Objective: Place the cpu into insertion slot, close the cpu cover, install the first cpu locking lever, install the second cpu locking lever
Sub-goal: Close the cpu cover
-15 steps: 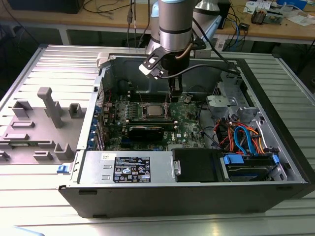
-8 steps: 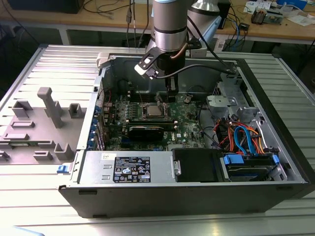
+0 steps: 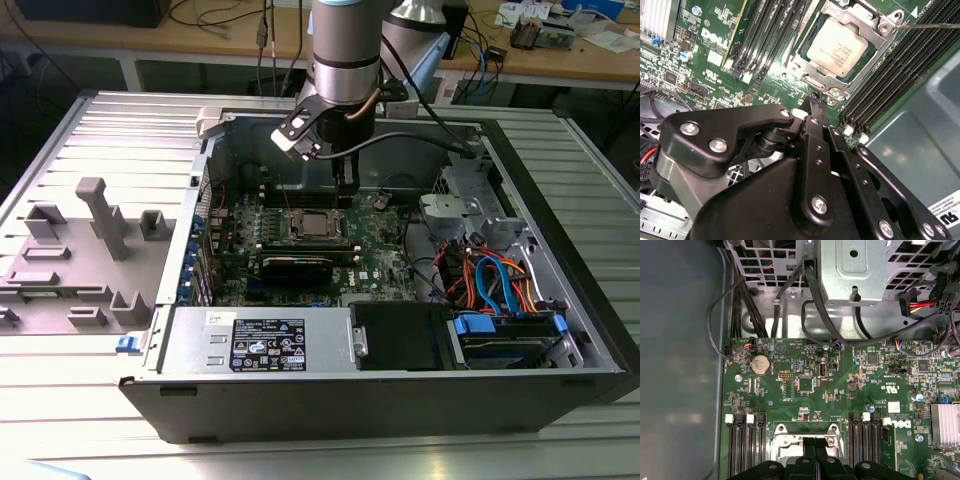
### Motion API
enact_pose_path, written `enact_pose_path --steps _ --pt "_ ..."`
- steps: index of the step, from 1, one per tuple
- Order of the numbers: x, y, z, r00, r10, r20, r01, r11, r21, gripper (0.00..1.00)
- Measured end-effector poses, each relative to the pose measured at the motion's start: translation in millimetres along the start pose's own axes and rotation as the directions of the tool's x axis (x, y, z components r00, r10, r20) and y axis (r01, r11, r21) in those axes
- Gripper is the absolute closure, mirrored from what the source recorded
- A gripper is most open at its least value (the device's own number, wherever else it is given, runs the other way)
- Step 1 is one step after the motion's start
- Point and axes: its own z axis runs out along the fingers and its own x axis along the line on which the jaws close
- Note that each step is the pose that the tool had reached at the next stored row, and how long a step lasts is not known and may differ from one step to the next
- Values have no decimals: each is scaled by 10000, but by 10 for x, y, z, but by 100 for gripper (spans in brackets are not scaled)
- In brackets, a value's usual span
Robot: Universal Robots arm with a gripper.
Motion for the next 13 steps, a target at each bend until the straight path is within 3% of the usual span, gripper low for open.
enact_pose_path --steps 9,13 --pt "1 0 2 9999 -100 -13 100 10000 -4 89" --pt "1 -1 3 9980 -631 -61 631 9980 -37 89"
